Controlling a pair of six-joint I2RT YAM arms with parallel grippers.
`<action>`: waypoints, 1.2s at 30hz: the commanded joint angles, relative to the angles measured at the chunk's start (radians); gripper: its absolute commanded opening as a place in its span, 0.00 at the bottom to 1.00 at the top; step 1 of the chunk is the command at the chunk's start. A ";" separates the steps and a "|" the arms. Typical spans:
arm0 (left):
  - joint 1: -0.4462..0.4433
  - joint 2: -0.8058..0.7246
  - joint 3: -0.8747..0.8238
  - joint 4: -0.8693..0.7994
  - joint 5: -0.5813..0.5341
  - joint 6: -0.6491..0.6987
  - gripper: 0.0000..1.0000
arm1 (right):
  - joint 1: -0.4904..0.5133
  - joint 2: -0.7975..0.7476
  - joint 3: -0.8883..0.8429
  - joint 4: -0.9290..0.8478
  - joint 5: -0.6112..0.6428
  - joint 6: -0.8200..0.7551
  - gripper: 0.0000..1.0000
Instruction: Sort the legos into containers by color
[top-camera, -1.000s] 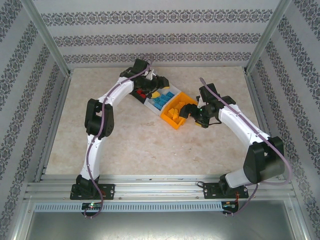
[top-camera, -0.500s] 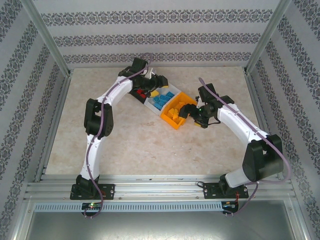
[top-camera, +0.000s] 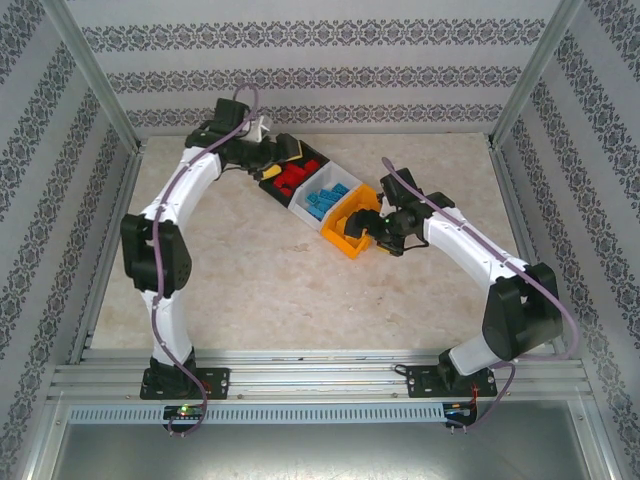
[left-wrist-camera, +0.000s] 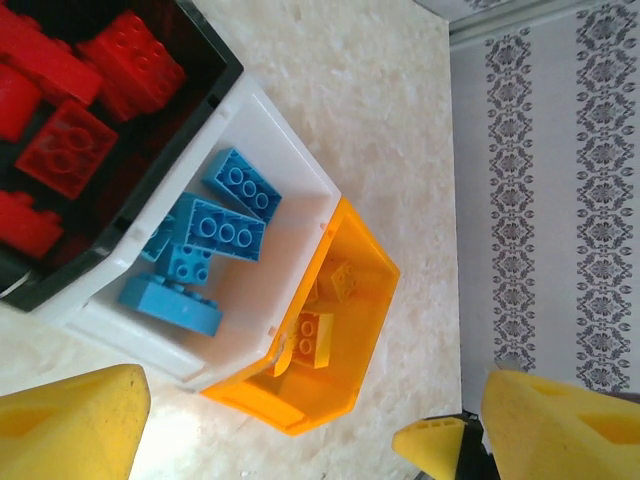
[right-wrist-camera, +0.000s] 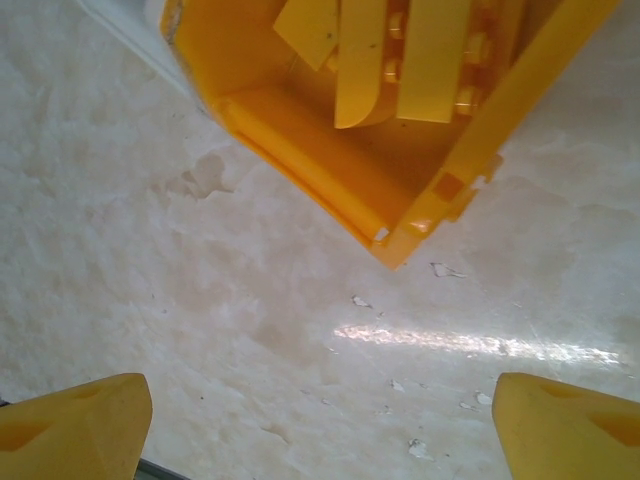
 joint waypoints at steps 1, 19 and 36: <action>0.018 -0.094 -0.081 -0.029 -0.021 0.058 0.87 | 0.024 0.023 0.042 0.024 0.023 0.013 0.89; 0.077 -0.568 -0.447 -0.073 -0.228 0.239 1.00 | 0.107 0.086 0.175 -0.014 0.098 -0.053 0.98; 0.076 -0.781 -0.721 0.100 -0.449 0.195 1.00 | 0.115 -0.427 -0.297 0.502 0.473 -0.361 0.98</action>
